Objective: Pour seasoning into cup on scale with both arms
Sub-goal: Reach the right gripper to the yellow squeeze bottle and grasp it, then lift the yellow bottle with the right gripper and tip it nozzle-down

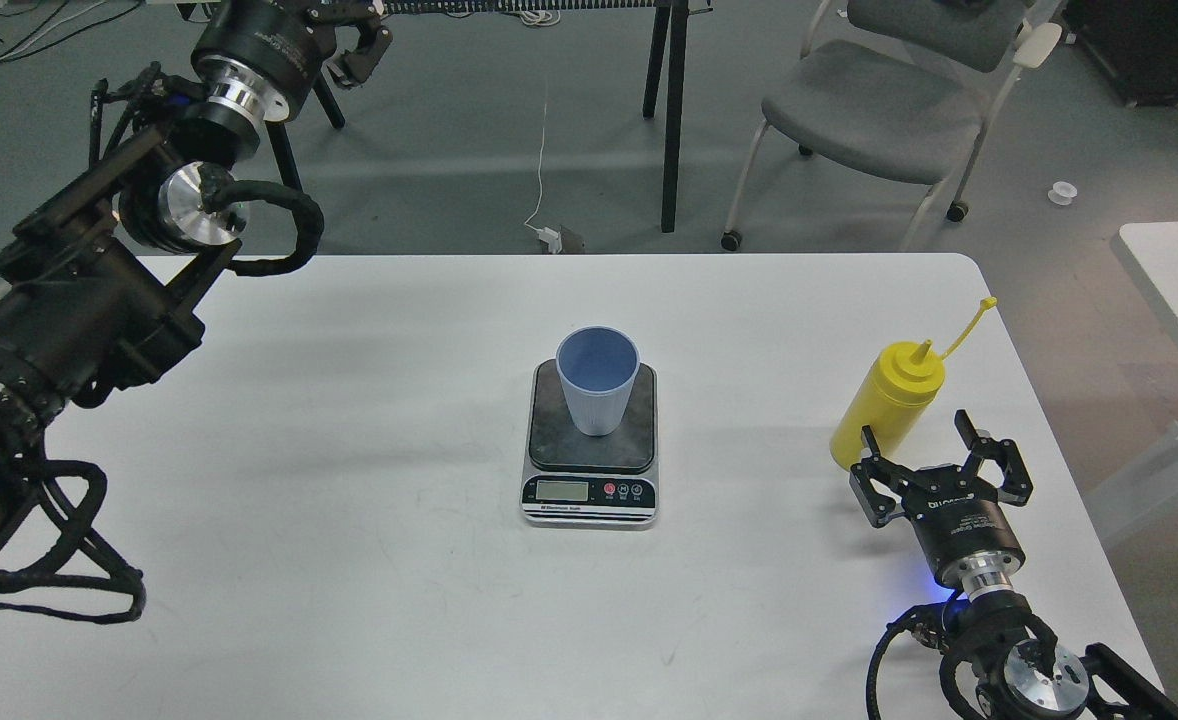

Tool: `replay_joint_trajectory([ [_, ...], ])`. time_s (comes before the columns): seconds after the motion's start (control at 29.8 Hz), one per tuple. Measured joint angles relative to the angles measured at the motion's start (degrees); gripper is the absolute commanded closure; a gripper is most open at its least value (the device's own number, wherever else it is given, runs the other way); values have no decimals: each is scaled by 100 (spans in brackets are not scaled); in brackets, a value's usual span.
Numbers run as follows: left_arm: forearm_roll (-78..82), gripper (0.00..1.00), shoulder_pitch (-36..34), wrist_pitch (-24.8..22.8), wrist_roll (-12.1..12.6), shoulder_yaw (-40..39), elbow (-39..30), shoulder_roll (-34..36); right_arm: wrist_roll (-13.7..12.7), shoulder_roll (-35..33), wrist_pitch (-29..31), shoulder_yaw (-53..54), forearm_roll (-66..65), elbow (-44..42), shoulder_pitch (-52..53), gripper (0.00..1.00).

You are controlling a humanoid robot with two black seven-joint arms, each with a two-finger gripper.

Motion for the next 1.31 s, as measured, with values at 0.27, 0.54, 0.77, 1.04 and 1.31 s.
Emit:
replay_joint_trajectory([
  [0.27, 0, 0, -2, 10, -7, 3, 0, -23, 5, 267, 0, -76, -6, -374, 313, 8],
  [0.54, 9, 0, -9, 18, -10, 11, 0, -26, 18, 423, 0, -90, -94, -821, 668, 36],
  [0.77, 9, 0, -8, 24, -10, 11, 1, -31, 97, 494, 0, -54, -184, -892, 846, 58],
  [1.04, 8, 0, -4, 31, -10, -8, -12, 2, 250, -146, 0, 9, -560, -693, 1410, 61],
  [1.31, -188, 0, 473, -235, -78, -667, -7, -6, 308, -1114, 0, -11, -3097, -82, 2458, 62],
])
